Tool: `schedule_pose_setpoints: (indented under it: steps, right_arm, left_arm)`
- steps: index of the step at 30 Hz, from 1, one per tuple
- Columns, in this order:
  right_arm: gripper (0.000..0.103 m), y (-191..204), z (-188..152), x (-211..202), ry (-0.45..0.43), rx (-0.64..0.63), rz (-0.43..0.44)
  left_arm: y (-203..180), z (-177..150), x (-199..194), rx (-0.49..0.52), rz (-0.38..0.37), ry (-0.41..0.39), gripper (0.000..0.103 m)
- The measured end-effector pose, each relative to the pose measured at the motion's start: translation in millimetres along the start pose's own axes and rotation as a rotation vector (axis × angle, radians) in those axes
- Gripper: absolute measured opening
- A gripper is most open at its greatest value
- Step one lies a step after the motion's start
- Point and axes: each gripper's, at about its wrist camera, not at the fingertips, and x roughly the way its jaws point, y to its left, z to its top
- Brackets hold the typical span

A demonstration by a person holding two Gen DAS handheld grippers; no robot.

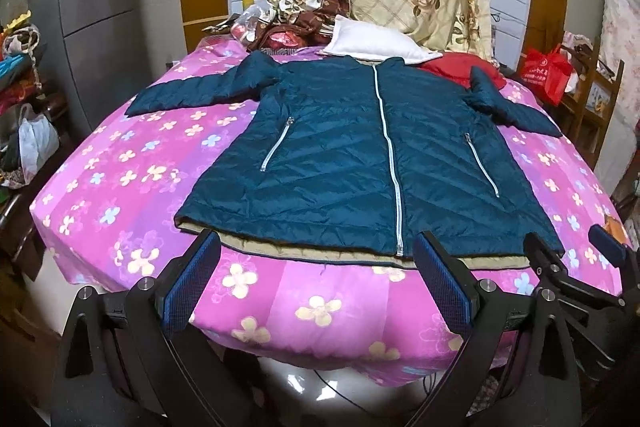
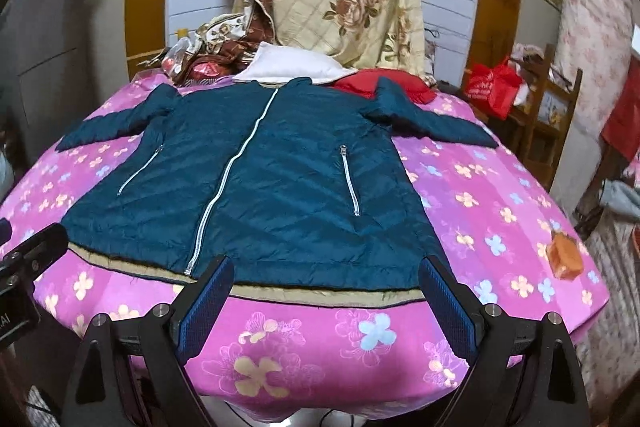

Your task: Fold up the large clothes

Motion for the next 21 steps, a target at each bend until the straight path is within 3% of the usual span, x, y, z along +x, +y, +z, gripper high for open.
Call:
schedule_pose_setpoints:
  steps: [21]
  right_arm:
    - [0.092,-6.2,-4.3,14.2,0.060,0.031,-0.005]
  left_arm:
    - [0.8,-5.4,17.5,0.012,0.014,0.076,0.097]
